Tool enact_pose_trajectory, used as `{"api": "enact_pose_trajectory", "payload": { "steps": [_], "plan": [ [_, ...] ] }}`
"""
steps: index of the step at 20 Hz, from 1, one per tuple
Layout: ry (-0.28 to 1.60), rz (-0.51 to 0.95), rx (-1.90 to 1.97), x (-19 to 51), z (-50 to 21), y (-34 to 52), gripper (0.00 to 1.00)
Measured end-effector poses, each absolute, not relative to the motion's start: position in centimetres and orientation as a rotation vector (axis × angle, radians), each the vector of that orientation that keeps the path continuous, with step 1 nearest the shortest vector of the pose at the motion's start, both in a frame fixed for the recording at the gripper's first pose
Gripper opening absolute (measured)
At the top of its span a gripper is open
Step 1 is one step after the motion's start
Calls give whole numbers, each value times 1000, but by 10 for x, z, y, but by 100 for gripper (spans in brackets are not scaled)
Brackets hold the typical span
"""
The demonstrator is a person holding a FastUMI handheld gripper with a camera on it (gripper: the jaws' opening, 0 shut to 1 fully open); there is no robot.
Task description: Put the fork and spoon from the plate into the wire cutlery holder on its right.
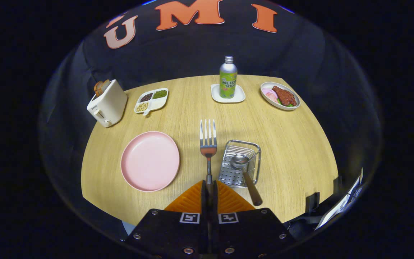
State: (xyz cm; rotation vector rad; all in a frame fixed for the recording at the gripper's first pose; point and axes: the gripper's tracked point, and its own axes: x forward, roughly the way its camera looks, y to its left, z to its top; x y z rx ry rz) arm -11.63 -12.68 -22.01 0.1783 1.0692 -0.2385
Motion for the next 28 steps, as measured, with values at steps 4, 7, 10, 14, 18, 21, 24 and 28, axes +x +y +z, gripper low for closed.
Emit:
{"api": "enact_pose_trajectory", "payload": {
  "steps": [4, 7, 10, 14, 18, 21, 24, 28],
  "plan": [
    [1134, -280, 205, -140, -230, -144, 5],
    [1172, -288, 214, -149, -236, -149, 5],
    [1198, -276, 230, -151, -237, -147, 5],
    [1222, -277, 238, -148, -241, -149, 5],
    [1250, -288, 247, -146, -246, -150, 7],
    [1248, -288, 270, -140, -246, -152, 8],
    [1214, -291, 288, -130, -243, -155, 10],
    [1124, -276, 289, -108, -229, -157, 11]
  ]
}}
